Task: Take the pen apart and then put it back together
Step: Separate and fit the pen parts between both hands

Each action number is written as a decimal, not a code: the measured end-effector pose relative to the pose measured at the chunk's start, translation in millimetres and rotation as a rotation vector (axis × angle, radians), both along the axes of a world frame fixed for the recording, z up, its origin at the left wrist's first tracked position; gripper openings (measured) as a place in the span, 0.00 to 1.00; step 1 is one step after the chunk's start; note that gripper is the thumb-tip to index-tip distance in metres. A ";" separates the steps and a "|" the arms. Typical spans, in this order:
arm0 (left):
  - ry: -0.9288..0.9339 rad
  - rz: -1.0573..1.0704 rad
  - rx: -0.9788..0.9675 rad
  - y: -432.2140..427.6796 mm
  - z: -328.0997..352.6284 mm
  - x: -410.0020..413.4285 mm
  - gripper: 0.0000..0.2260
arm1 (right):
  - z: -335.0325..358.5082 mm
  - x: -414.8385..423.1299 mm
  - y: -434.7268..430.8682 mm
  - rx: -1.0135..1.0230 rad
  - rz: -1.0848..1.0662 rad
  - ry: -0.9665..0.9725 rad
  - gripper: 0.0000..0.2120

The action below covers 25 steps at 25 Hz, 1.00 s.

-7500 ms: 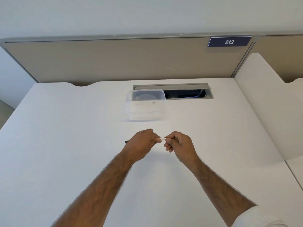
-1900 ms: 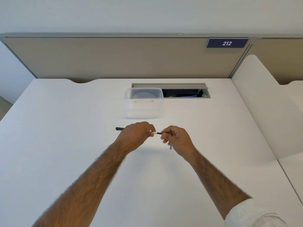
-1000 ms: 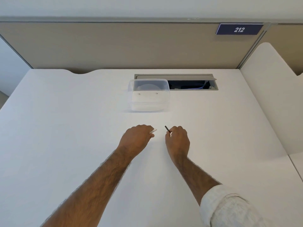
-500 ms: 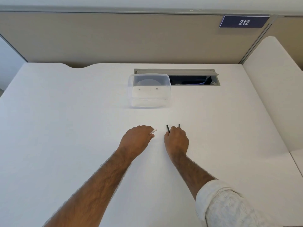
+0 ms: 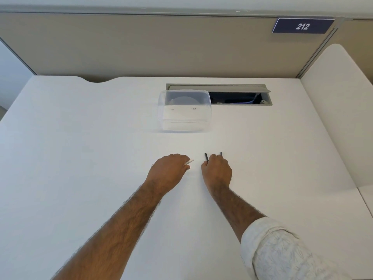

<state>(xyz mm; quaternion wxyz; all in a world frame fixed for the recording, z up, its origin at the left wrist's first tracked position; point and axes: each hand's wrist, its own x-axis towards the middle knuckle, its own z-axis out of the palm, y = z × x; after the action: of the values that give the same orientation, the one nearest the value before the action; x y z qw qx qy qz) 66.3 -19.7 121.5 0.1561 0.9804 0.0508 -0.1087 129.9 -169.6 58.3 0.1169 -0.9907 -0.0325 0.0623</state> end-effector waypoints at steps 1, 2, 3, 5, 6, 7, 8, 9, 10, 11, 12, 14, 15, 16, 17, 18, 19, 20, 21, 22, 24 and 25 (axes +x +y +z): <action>0.001 0.001 -0.001 -0.4 -0.4 0.3 0.10 | -0.4 -0.1 -0.3 0.001 0.002 -0.003 0.10; 0.002 0.001 -0.002 -1.0 -0.6 0.7 0.10 | -0.8 -0.3 -0.7 0.003 0.004 -0.003 0.10; 0.003 -0.001 -0.003 -1.6 -0.6 0.9 0.10 | -1.0 -0.2 -0.8 0.005 0.006 -0.006 0.10; 0.005 -0.001 -0.008 -2.1 -1.1 1.1 0.10 | -1.4 -0.8 -1.4 0.005 0.013 -0.013 0.10; 0.005 0.003 -0.013 -2.0 -1.7 1.1 0.10 | -1.1 -1.2 -2.0 0.007 0.016 -0.011 0.11; 0.007 0.009 -0.019 -2.0 -1.7 1.3 0.10 | -1.0 -1.7 -2.8 0.015 0.015 -0.011 0.11; 0.006 0.015 -0.020 -2.5 -0.6 1.3 0.10 | -1.1 -2.7 -4.2 0.040 0.012 -0.021 0.10; 0.004 0.019 -0.019 -3.2 0.6 1.6 0.10 | -1.7 -4.1 -6.0 0.091 0.006 -0.042 0.09; 0.001 0.022 -0.019 -3.4 1.2 1.8 0.11 | -1.6 -6.7 -8.2 0.167 0.002 -0.075 0.08; -0.004 0.031 -0.023 -3.7 1.7 2.2 0.11 | -1.3 -10.2 -10.3 0.259 0.011 -0.108 0.07; -0.011 0.051 -0.040 -4.2 1.8 2.3 0.11 | -0.6 -15.3 -12.3 0.357 0.039 -0.128 0.05; -0.041 0.157 -0.185 -7.2 3.3 1.6 0.11 | 4.1 -31.2 -15.0 0.518 0.134 -0.117 0.05; -0.068 0.253 -0.351 -10.0 3.8 1.2 0.10 | 7.8 -40.7 -16.2 0.567 0.190 -0.104 0.07; -0.105 0.368 -0.559 -13.5 4.8 0.8 0.09 | 11.3 -50.1 -17.9 0.590 0.247 -0.102 0.09; -0.137 0.487 -0.753 -17.2 6.6 1.0 0.08 | 13.9 -57.8 -20.4 0.592 0.307 -0.123 0.13; -0.151 0.593 -0.906 -19.9 9.3 1.8 0.08 | 16.0 -63.1 -23.0 0.584 0.370 -0.161 0.16; -0.147 0.679 -1.020 -22.3 12.3 2.9 0.08 | 17.9 -65.7 -25.4 0.571 0.436 -0.209 0.19; -0.133 0.745 -1.110 -24.2 15.4 3.7 0.09 | 20.6 -65.7 -27.2 0.553 0.500 -0.267 0.20; -0.121 0.794 -1.167 -25.8 17.2 4.5 0.09 | 23.4 -63.2 -28.7 0.526 0.557 -0.334 0.20; -0.117 0.825 -1.189 -27.4 17.4 5.2 0.09 | 27.0 -58.9 -30.2 0.491 0.607 -0.409 0.18; -0.130 0.857 -1.167 -31.0 16.3 4.5 0.09 | 32.2 -49.7 -32.0 0.403 0.702 -0.540 0.13; -0.139 0.871 -1.149 -32.7 14.5 3.9 0.10 | 33.7 -45.8 -32.4 0.360 0.746 -0.584 0.12</action>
<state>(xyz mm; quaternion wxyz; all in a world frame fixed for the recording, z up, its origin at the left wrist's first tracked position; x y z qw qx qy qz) 70.2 -52.5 136.0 0.6788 0.6390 0.3615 0.0163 84.1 -202.0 92.0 0.2416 -0.8518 -0.4258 -0.1864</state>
